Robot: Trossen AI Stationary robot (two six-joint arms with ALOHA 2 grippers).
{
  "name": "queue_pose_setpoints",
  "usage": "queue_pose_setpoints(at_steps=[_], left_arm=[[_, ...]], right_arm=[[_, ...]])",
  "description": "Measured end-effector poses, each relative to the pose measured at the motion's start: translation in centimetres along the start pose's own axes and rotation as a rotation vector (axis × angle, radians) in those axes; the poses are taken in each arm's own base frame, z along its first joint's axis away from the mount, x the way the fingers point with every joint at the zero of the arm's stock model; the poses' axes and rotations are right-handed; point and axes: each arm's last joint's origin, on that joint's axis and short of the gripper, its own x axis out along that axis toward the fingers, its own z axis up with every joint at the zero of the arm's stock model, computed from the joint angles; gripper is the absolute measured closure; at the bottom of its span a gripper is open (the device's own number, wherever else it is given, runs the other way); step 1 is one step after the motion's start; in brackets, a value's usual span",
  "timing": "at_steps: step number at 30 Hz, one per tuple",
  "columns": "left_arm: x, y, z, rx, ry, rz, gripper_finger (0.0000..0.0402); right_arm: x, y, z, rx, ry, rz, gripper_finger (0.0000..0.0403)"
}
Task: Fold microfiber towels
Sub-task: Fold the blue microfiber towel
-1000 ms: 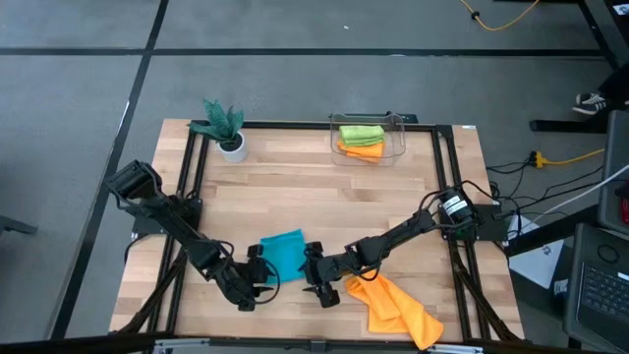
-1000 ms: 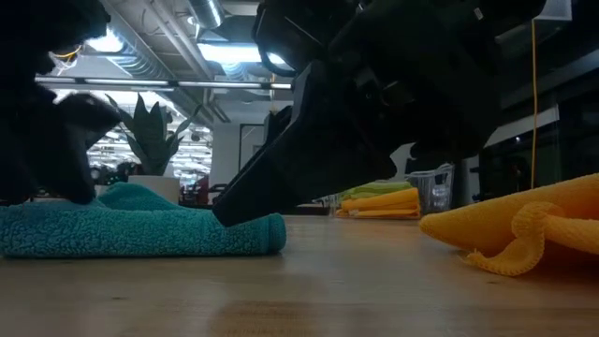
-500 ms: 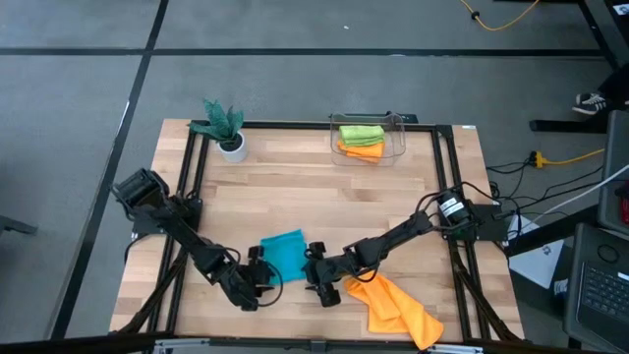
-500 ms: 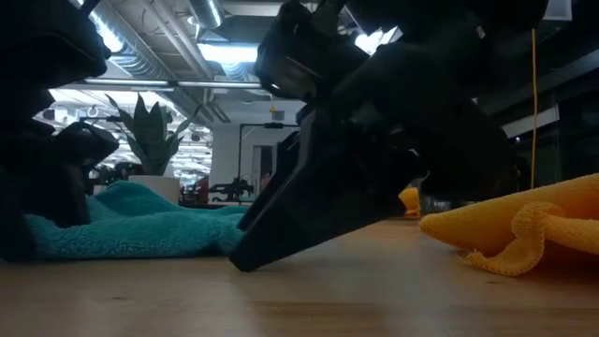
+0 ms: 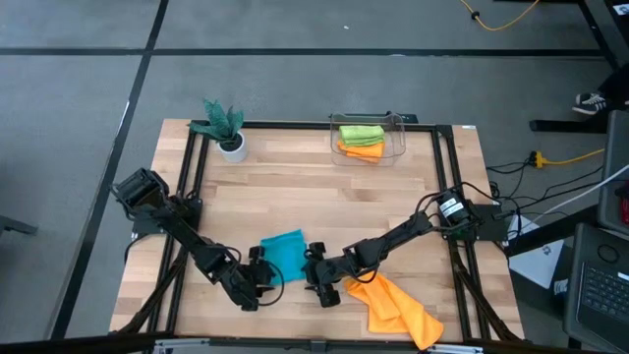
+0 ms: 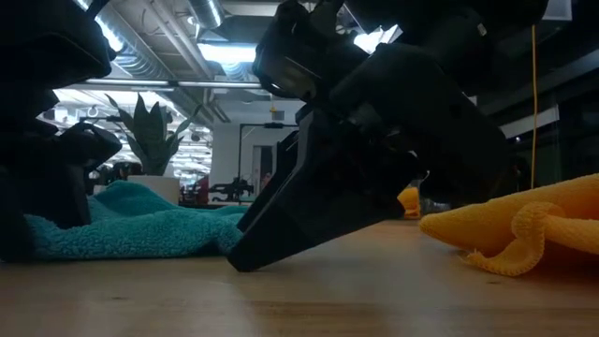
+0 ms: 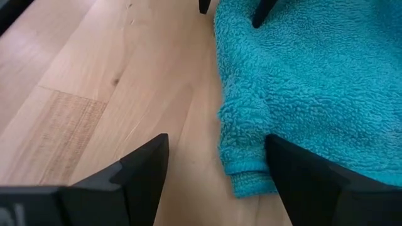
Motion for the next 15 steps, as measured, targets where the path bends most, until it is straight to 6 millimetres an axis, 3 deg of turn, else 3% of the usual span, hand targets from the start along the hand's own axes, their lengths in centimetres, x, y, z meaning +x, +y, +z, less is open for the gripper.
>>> queue_pose_setpoints(at_steps=[15], left_arm=[[-0.08, -0.11, -0.22, -0.013, 0.018, -0.008, 0.0227]], right_arm=[[0.02, -0.04, -0.29, 0.004, 0.026, 0.002, 0.0136]])
